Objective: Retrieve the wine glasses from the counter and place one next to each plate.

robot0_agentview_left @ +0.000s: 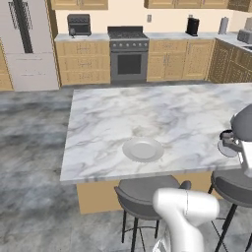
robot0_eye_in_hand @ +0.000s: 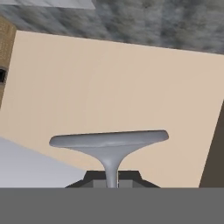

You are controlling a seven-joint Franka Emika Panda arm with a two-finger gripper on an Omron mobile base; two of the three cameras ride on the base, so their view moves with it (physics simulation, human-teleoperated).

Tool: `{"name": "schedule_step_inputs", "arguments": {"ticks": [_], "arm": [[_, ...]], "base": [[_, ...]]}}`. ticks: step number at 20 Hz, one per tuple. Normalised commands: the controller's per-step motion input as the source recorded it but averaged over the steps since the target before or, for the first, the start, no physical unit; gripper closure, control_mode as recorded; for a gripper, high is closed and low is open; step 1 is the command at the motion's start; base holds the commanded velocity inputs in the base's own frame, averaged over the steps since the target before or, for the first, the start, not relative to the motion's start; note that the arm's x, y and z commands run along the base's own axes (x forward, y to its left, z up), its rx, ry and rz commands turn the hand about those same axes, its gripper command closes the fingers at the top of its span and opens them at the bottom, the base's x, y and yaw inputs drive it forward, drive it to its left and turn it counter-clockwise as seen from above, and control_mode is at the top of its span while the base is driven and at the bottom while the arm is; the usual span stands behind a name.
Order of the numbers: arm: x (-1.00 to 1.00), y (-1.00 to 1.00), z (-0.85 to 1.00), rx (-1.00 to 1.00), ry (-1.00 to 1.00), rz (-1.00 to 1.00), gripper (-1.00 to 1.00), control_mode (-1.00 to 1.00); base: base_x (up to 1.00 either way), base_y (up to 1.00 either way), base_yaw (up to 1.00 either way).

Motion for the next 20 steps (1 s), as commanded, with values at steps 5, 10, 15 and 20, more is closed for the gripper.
{"name": "schedule_step_inputs", "arguments": {"ticks": [5, 10, 15, 20], "arm": [[0.86, -0.25, -0.31, 0.00, 0.03, 0.03, 1.00, -1.00], [0.89, -0.27, -0.34, -0.05, 0.11, 0.00, 1.00, -1.00], [0.84, -0.31, -0.37, -0.03, 0.13, 0.00, 1.00, -1.00], [0.70, -0.31, -0.39, -0.03, 0.07, 0.00, 1.00, -1.00]], "base": [[0.00, 0.00, 0.00], [0.00, 0.00, 0.00], [0.00, 0.00, 0.00], [0.00, 0.00, 0.00]]}}
